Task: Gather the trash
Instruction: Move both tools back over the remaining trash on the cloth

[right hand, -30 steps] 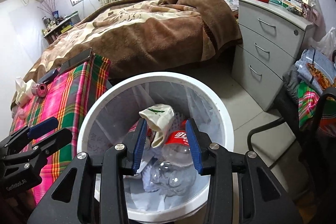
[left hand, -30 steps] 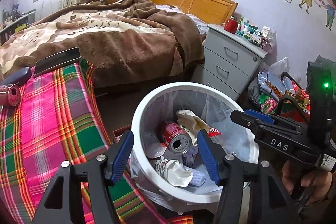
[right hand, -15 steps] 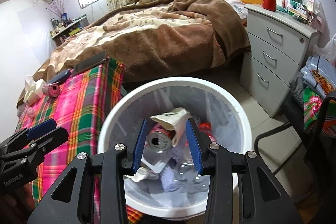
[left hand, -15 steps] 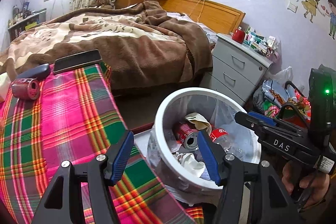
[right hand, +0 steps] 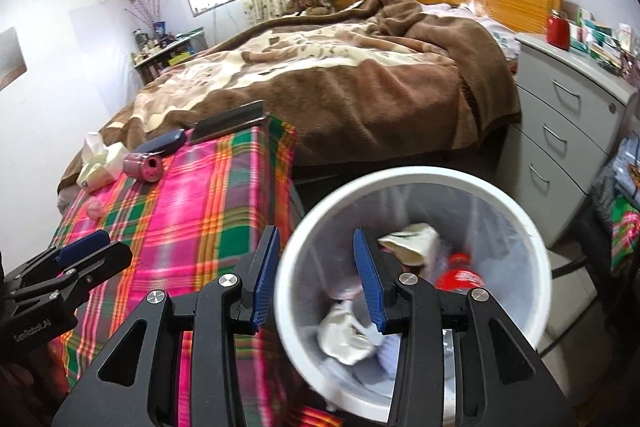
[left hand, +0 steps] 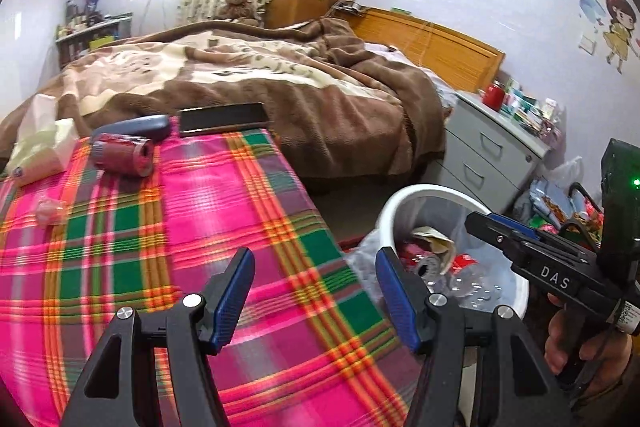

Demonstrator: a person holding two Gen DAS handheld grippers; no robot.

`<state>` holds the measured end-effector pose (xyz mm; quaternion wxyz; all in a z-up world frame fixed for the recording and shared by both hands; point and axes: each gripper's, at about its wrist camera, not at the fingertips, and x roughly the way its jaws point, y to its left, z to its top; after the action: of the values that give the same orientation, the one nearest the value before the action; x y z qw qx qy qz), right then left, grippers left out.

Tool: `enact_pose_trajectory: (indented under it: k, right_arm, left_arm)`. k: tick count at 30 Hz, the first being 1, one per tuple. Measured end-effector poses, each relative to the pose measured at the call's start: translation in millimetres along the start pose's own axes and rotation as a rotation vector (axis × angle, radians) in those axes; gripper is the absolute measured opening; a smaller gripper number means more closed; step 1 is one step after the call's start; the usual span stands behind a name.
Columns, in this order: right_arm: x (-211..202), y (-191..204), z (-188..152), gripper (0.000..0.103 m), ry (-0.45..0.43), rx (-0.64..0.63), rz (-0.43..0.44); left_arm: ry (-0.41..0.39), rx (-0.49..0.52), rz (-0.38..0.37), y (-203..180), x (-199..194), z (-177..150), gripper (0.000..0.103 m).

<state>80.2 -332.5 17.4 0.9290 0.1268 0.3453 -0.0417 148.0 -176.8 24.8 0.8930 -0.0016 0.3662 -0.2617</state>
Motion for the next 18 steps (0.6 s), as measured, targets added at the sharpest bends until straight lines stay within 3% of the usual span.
enact_pose_trajectory:
  k: [7, 10, 18]
  right_arm:
    - [8.9, 30.0, 4.6, 0.041, -0.002, -0.049, 0.052]
    - [14.8, 44.8, 7.2, 0.049, 0.004, -0.072, 0.079]
    - [32.1, 78.9, 15.2, 0.050, 0.018, -0.139, 0.129]
  left_arm:
    - [-0.018, -0.051, 0.055, 40.3, -14.4, 0.0, 0.063]
    - [-0.029, -0.066, 0.095, 59.2, -21.0, -1.6, 0.063]
    - [-0.045, -0.167, 0.167, 124.5, -33.8, -4.7, 0.066]
